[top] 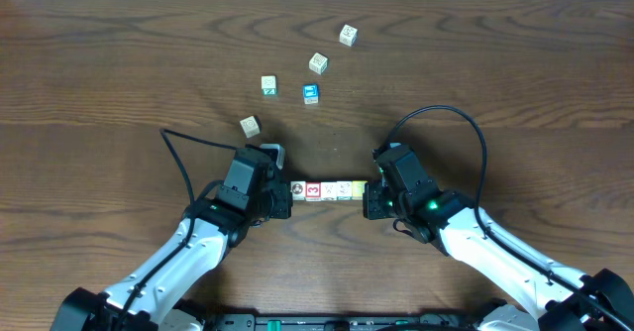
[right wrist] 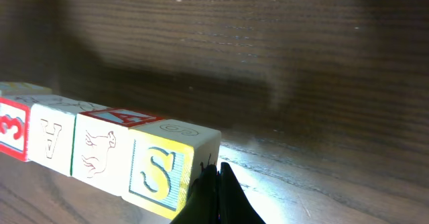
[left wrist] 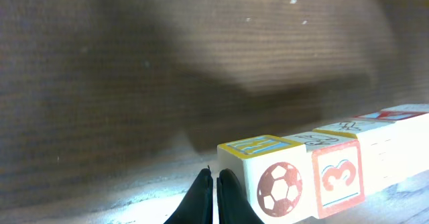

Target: Lift 5 blocks

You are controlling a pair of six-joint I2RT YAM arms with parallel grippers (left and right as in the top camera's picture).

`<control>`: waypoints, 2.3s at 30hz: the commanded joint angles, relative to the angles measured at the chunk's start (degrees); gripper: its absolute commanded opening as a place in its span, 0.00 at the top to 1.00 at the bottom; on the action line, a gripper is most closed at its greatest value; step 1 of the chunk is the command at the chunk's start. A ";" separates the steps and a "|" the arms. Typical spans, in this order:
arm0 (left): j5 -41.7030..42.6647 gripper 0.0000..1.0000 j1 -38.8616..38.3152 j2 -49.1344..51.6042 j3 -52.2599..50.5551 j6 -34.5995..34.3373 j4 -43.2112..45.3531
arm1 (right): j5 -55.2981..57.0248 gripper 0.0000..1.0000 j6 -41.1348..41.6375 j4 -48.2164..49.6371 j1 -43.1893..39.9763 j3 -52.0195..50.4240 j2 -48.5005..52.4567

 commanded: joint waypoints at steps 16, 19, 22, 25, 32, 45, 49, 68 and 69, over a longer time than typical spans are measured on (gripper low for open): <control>9.81 0.93 -1.81 -0.59 4.04 -0.52 0.72 | -11.41 0.99 -0.31 1.20 2.64 5.18 -1.20; 9.81 0.93 -1.81 -0.66 4.04 -0.55 0.72 | -11.39 0.99 -0.33 0.74 2.64 5.18 -1.20; 9.81 0.93 -1.81 -1.14 4.15 -0.55 0.70 | -11.37 0.99 -0.35 0.37 2.64 5.18 -1.20; 9.81 0.93 -1.81 -1.77 4.57 -0.55 0.44 | -11.39 0.99 -0.76 0.28 2.64 5.18 -1.20; 9.81 0.93 -1.81 -3.78 4.90 -0.55 0.17 | -11.13 0.99 -0.76 0.31 2.64 5.18 -1.20; 9.81 0.93 -1.81 -3.89 4.90 -0.55 0.09 | -11.15 0.99 -1.55 -2.49 2.64 8.59 -1.25; 9.81 0.93 -1.81 -3.89 4.90 -0.55 0.11 | -11.15 0.99 -1.86 -3.52 2.64 9.49 -1.25; 9.84 0.93 -1.81 -5.70 6.16 -0.57 -0.83 | -10.99 0.99 -1.81 -3.87 2.64 9.53 -1.36; 9.84 0.93 -1.81 -5.70 6.16 -0.57 -0.85 | -11.02 0.99 -1.81 -3.87 2.64 9.53 -1.51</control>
